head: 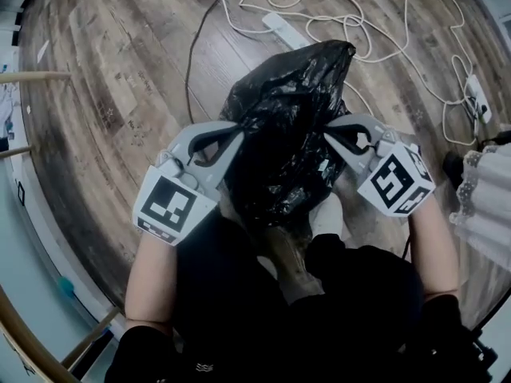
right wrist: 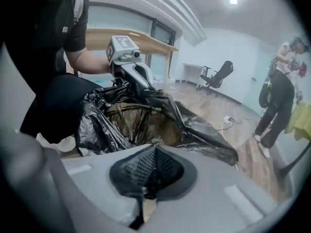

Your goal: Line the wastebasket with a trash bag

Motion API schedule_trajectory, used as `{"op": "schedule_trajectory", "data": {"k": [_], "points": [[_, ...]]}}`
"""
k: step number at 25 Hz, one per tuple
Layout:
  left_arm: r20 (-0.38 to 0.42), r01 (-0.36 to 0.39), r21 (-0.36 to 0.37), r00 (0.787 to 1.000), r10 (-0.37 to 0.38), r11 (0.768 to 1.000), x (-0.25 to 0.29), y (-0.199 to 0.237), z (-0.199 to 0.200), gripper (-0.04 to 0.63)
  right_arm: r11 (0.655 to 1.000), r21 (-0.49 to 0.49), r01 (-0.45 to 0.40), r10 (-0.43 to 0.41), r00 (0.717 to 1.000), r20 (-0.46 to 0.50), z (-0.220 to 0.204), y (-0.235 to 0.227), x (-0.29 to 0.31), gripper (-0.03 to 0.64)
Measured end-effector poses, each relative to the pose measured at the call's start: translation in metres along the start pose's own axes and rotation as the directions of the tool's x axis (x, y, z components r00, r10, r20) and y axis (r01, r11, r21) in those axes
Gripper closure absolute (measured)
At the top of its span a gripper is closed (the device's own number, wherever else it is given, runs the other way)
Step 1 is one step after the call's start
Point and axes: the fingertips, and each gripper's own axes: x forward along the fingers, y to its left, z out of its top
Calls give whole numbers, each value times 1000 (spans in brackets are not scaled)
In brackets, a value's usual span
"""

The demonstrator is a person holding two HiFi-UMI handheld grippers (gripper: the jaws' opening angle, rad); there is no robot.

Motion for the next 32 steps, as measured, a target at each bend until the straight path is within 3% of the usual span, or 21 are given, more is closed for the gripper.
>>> {"op": "schedule_trajectory", "data": {"k": [4, 5, 6, 7, 11, 13, 14, 16, 19, 22, 27, 30, 32], "points": [[7, -15, -33, 1000, 15, 999, -9, 6, -8, 588, 1000, 8, -4, 4, 1000, 19, 4, 1, -14, 613], [10, -15, -30, 1000, 15, 999, -8, 6, -7, 588, 1000, 4, -22, 22, 1000, 6, 8, 3, -14, 534], [12, -13, -26, 1000, 14, 1000, -7, 5, -6, 588, 999, -8, -37, 37, 999, -18, 11, 3, -12, 384], [14, -10, -20, 1000, 11, 1000, -5, 3, -4, 588, 998, -33, -47, 45, 998, -51, 12, 3, -8, 354], [19, 4, 16, 1000, -4, 1000, -1, -8, 4, 588, 986, -130, -102, 64, 961, -268, -17, 2, 20, 354], [16, 9, 32, 1000, -9, 999, 0, -10, 3, 588, 983, -135, -122, 74, 946, -315, -25, 3, 31, 368], [17, 9, 36, 1000, -10, 999, -1, -9, 2, 588, 985, -134, -105, 61, 952, -301, -22, 1, 34, 415], [23, 3, 34, 1000, -4, 999, -4, -5, 0, 588, 991, -130, -40, 7, 971, -240, -10, -8, 35, 615], [35, -15, 10, 999, 15, 1000, -9, 4, -7, 588, 994, -107, 22, -38, 988, -153, 6, -17, 21, 615], [40, -27, -13, 999, 27, 1000, -12, 8, -13, 588, 998, -57, 23, -28, 995, -96, 11, -13, -5, 615], [58, -19, -23, 998, 20, 1000, -13, 7, -15, 588, 999, 22, 25, -22, 993, -115, -11, -3, -36, 613], [67, -13, -15, 998, 14, 1000, -7, 3, -11, 588, 993, 96, 75, -74, 997, -19, 4, -15, -49, 478], [71, -6, -9, 997, 7, 1000, -3, -1, -7, 588, 979, 172, 111, -118, 993, 28, 17, -29, -56, 465]]}}
